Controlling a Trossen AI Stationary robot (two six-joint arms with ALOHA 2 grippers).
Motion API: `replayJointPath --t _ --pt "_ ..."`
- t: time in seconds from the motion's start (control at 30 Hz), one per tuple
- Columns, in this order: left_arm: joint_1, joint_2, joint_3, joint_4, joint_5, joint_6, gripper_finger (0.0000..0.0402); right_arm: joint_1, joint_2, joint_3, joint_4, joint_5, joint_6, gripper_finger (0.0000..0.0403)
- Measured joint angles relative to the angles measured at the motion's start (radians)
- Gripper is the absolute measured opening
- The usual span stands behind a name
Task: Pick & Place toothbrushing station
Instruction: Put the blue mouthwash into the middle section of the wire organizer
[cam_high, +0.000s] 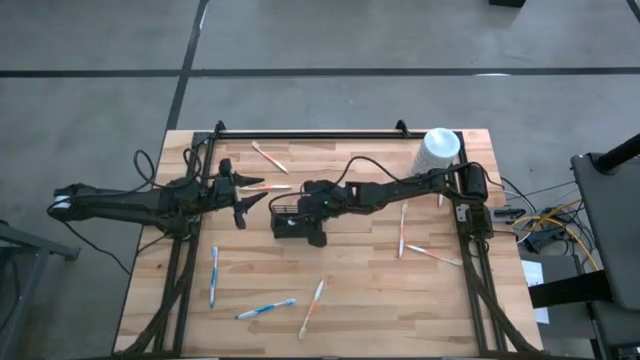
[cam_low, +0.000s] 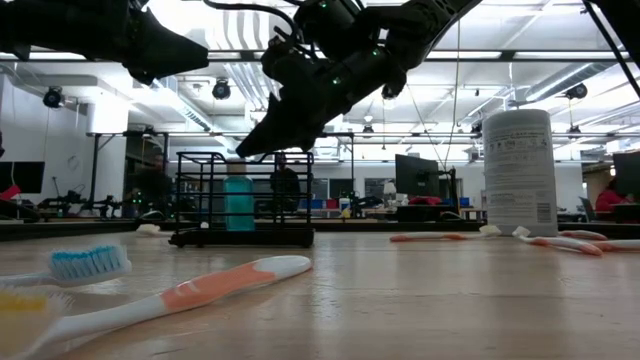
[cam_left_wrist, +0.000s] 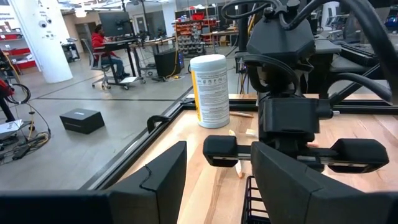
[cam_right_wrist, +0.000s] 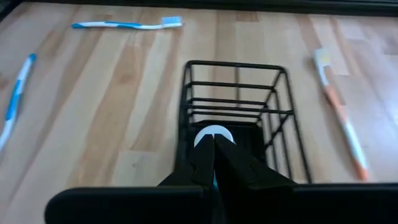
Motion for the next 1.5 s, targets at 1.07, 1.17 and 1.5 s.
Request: replayJointPath --t 1.07,1.17,1.5 --pt "0.001 0.000 0.000 0.000 0.000 -0.003 0.0187 -0.002 0.002 0.000 0.023 0.087 0.000 0.0008" --pt "0.001 0.000 0.000 0.000 0.000 -0.004 0.0187 -0.002 0.002 0.000 0.025 0.087 0.000 0.0008" --pt "0.001 0.000 0.000 0.000 0.000 -0.004 0.0186 -0.002 0.002 0.000 0.027 0.138 -0.015 0.0008"
